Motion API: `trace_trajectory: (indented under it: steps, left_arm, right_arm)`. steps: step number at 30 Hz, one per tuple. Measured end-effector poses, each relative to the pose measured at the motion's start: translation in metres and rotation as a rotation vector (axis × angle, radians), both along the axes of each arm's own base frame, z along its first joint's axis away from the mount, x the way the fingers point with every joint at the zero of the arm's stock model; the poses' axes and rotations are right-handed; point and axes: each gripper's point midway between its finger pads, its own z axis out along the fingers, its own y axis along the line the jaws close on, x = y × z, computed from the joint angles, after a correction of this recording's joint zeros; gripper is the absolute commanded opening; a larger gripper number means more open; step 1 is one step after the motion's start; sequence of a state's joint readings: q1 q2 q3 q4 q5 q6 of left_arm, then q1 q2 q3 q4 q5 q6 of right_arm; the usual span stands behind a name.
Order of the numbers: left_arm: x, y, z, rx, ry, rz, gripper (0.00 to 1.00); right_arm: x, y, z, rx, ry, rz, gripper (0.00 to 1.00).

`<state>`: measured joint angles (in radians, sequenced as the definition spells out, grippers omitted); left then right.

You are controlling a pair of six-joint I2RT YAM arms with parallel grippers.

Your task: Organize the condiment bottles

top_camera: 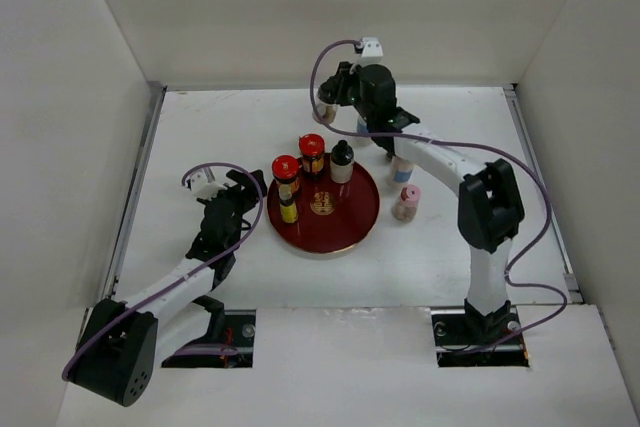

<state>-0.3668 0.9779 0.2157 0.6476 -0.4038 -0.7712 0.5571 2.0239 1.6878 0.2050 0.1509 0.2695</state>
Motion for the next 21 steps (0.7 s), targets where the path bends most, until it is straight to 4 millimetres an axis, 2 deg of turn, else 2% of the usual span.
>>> trace_trajectory:
  steps: [2, 6, 9, 11, 13, 15, 17, 21]
  left_arm:
    - [0.0, 0.0, 0.0, 0.0, 0.0, 0.0, 0.74]
    - [0.0, 0.0, 0.0, 0.0, 0.0, 0.0, 0.74]
    - [0.0, 0.0, 0.0, 0.0, 0.0, 0.0, 0.74]
    - [0.0, 0.0, 0.0, 0.0, 0.0, 0.0, 0.74]
    - [0.0, 0.0, 0.0, 0.0, 0.0, 0.0, 0.74]
    - [0.0, 0.0, 0.0, 0.0, 0.0, -0.001, 0.74]
    - [0.0, 0.0, 0.001, -0.001, -0.003, -0.001, 0.74]
    - [-0.002, 0.001, 0.005, -0.007, -0.019, 0.0, 0.74]
  right_arm:
    - [-0.01, -0.006, 0.033, 0.034, -0.055, -0.001, 0.31]
    - [-0.042, -0.023, 0.1, 0.105, -0.169, 0.002, 0.31]
    - [-0.075, -0.031, 0.134, 0.15, -0.234, 0.017, 0.31]
    - [-0.101, -0.031, 0.146, 0.172, -0.258, 0.041, 0.31]
    - [-0.125, -0.029, 0.146, 0.189, -0.262, 0.071, 0.31]
    - [-0.145, -0.023, 0.134, 0.19, -0.242, 0.104, 0.31]
    - [-0.158, -0.015, 0.115, 0.176, -0.208, 0.133, 0.31]
    - [-0.179, 0.002, 0.058, 0.12, -0.104, 0.186, 0.31]
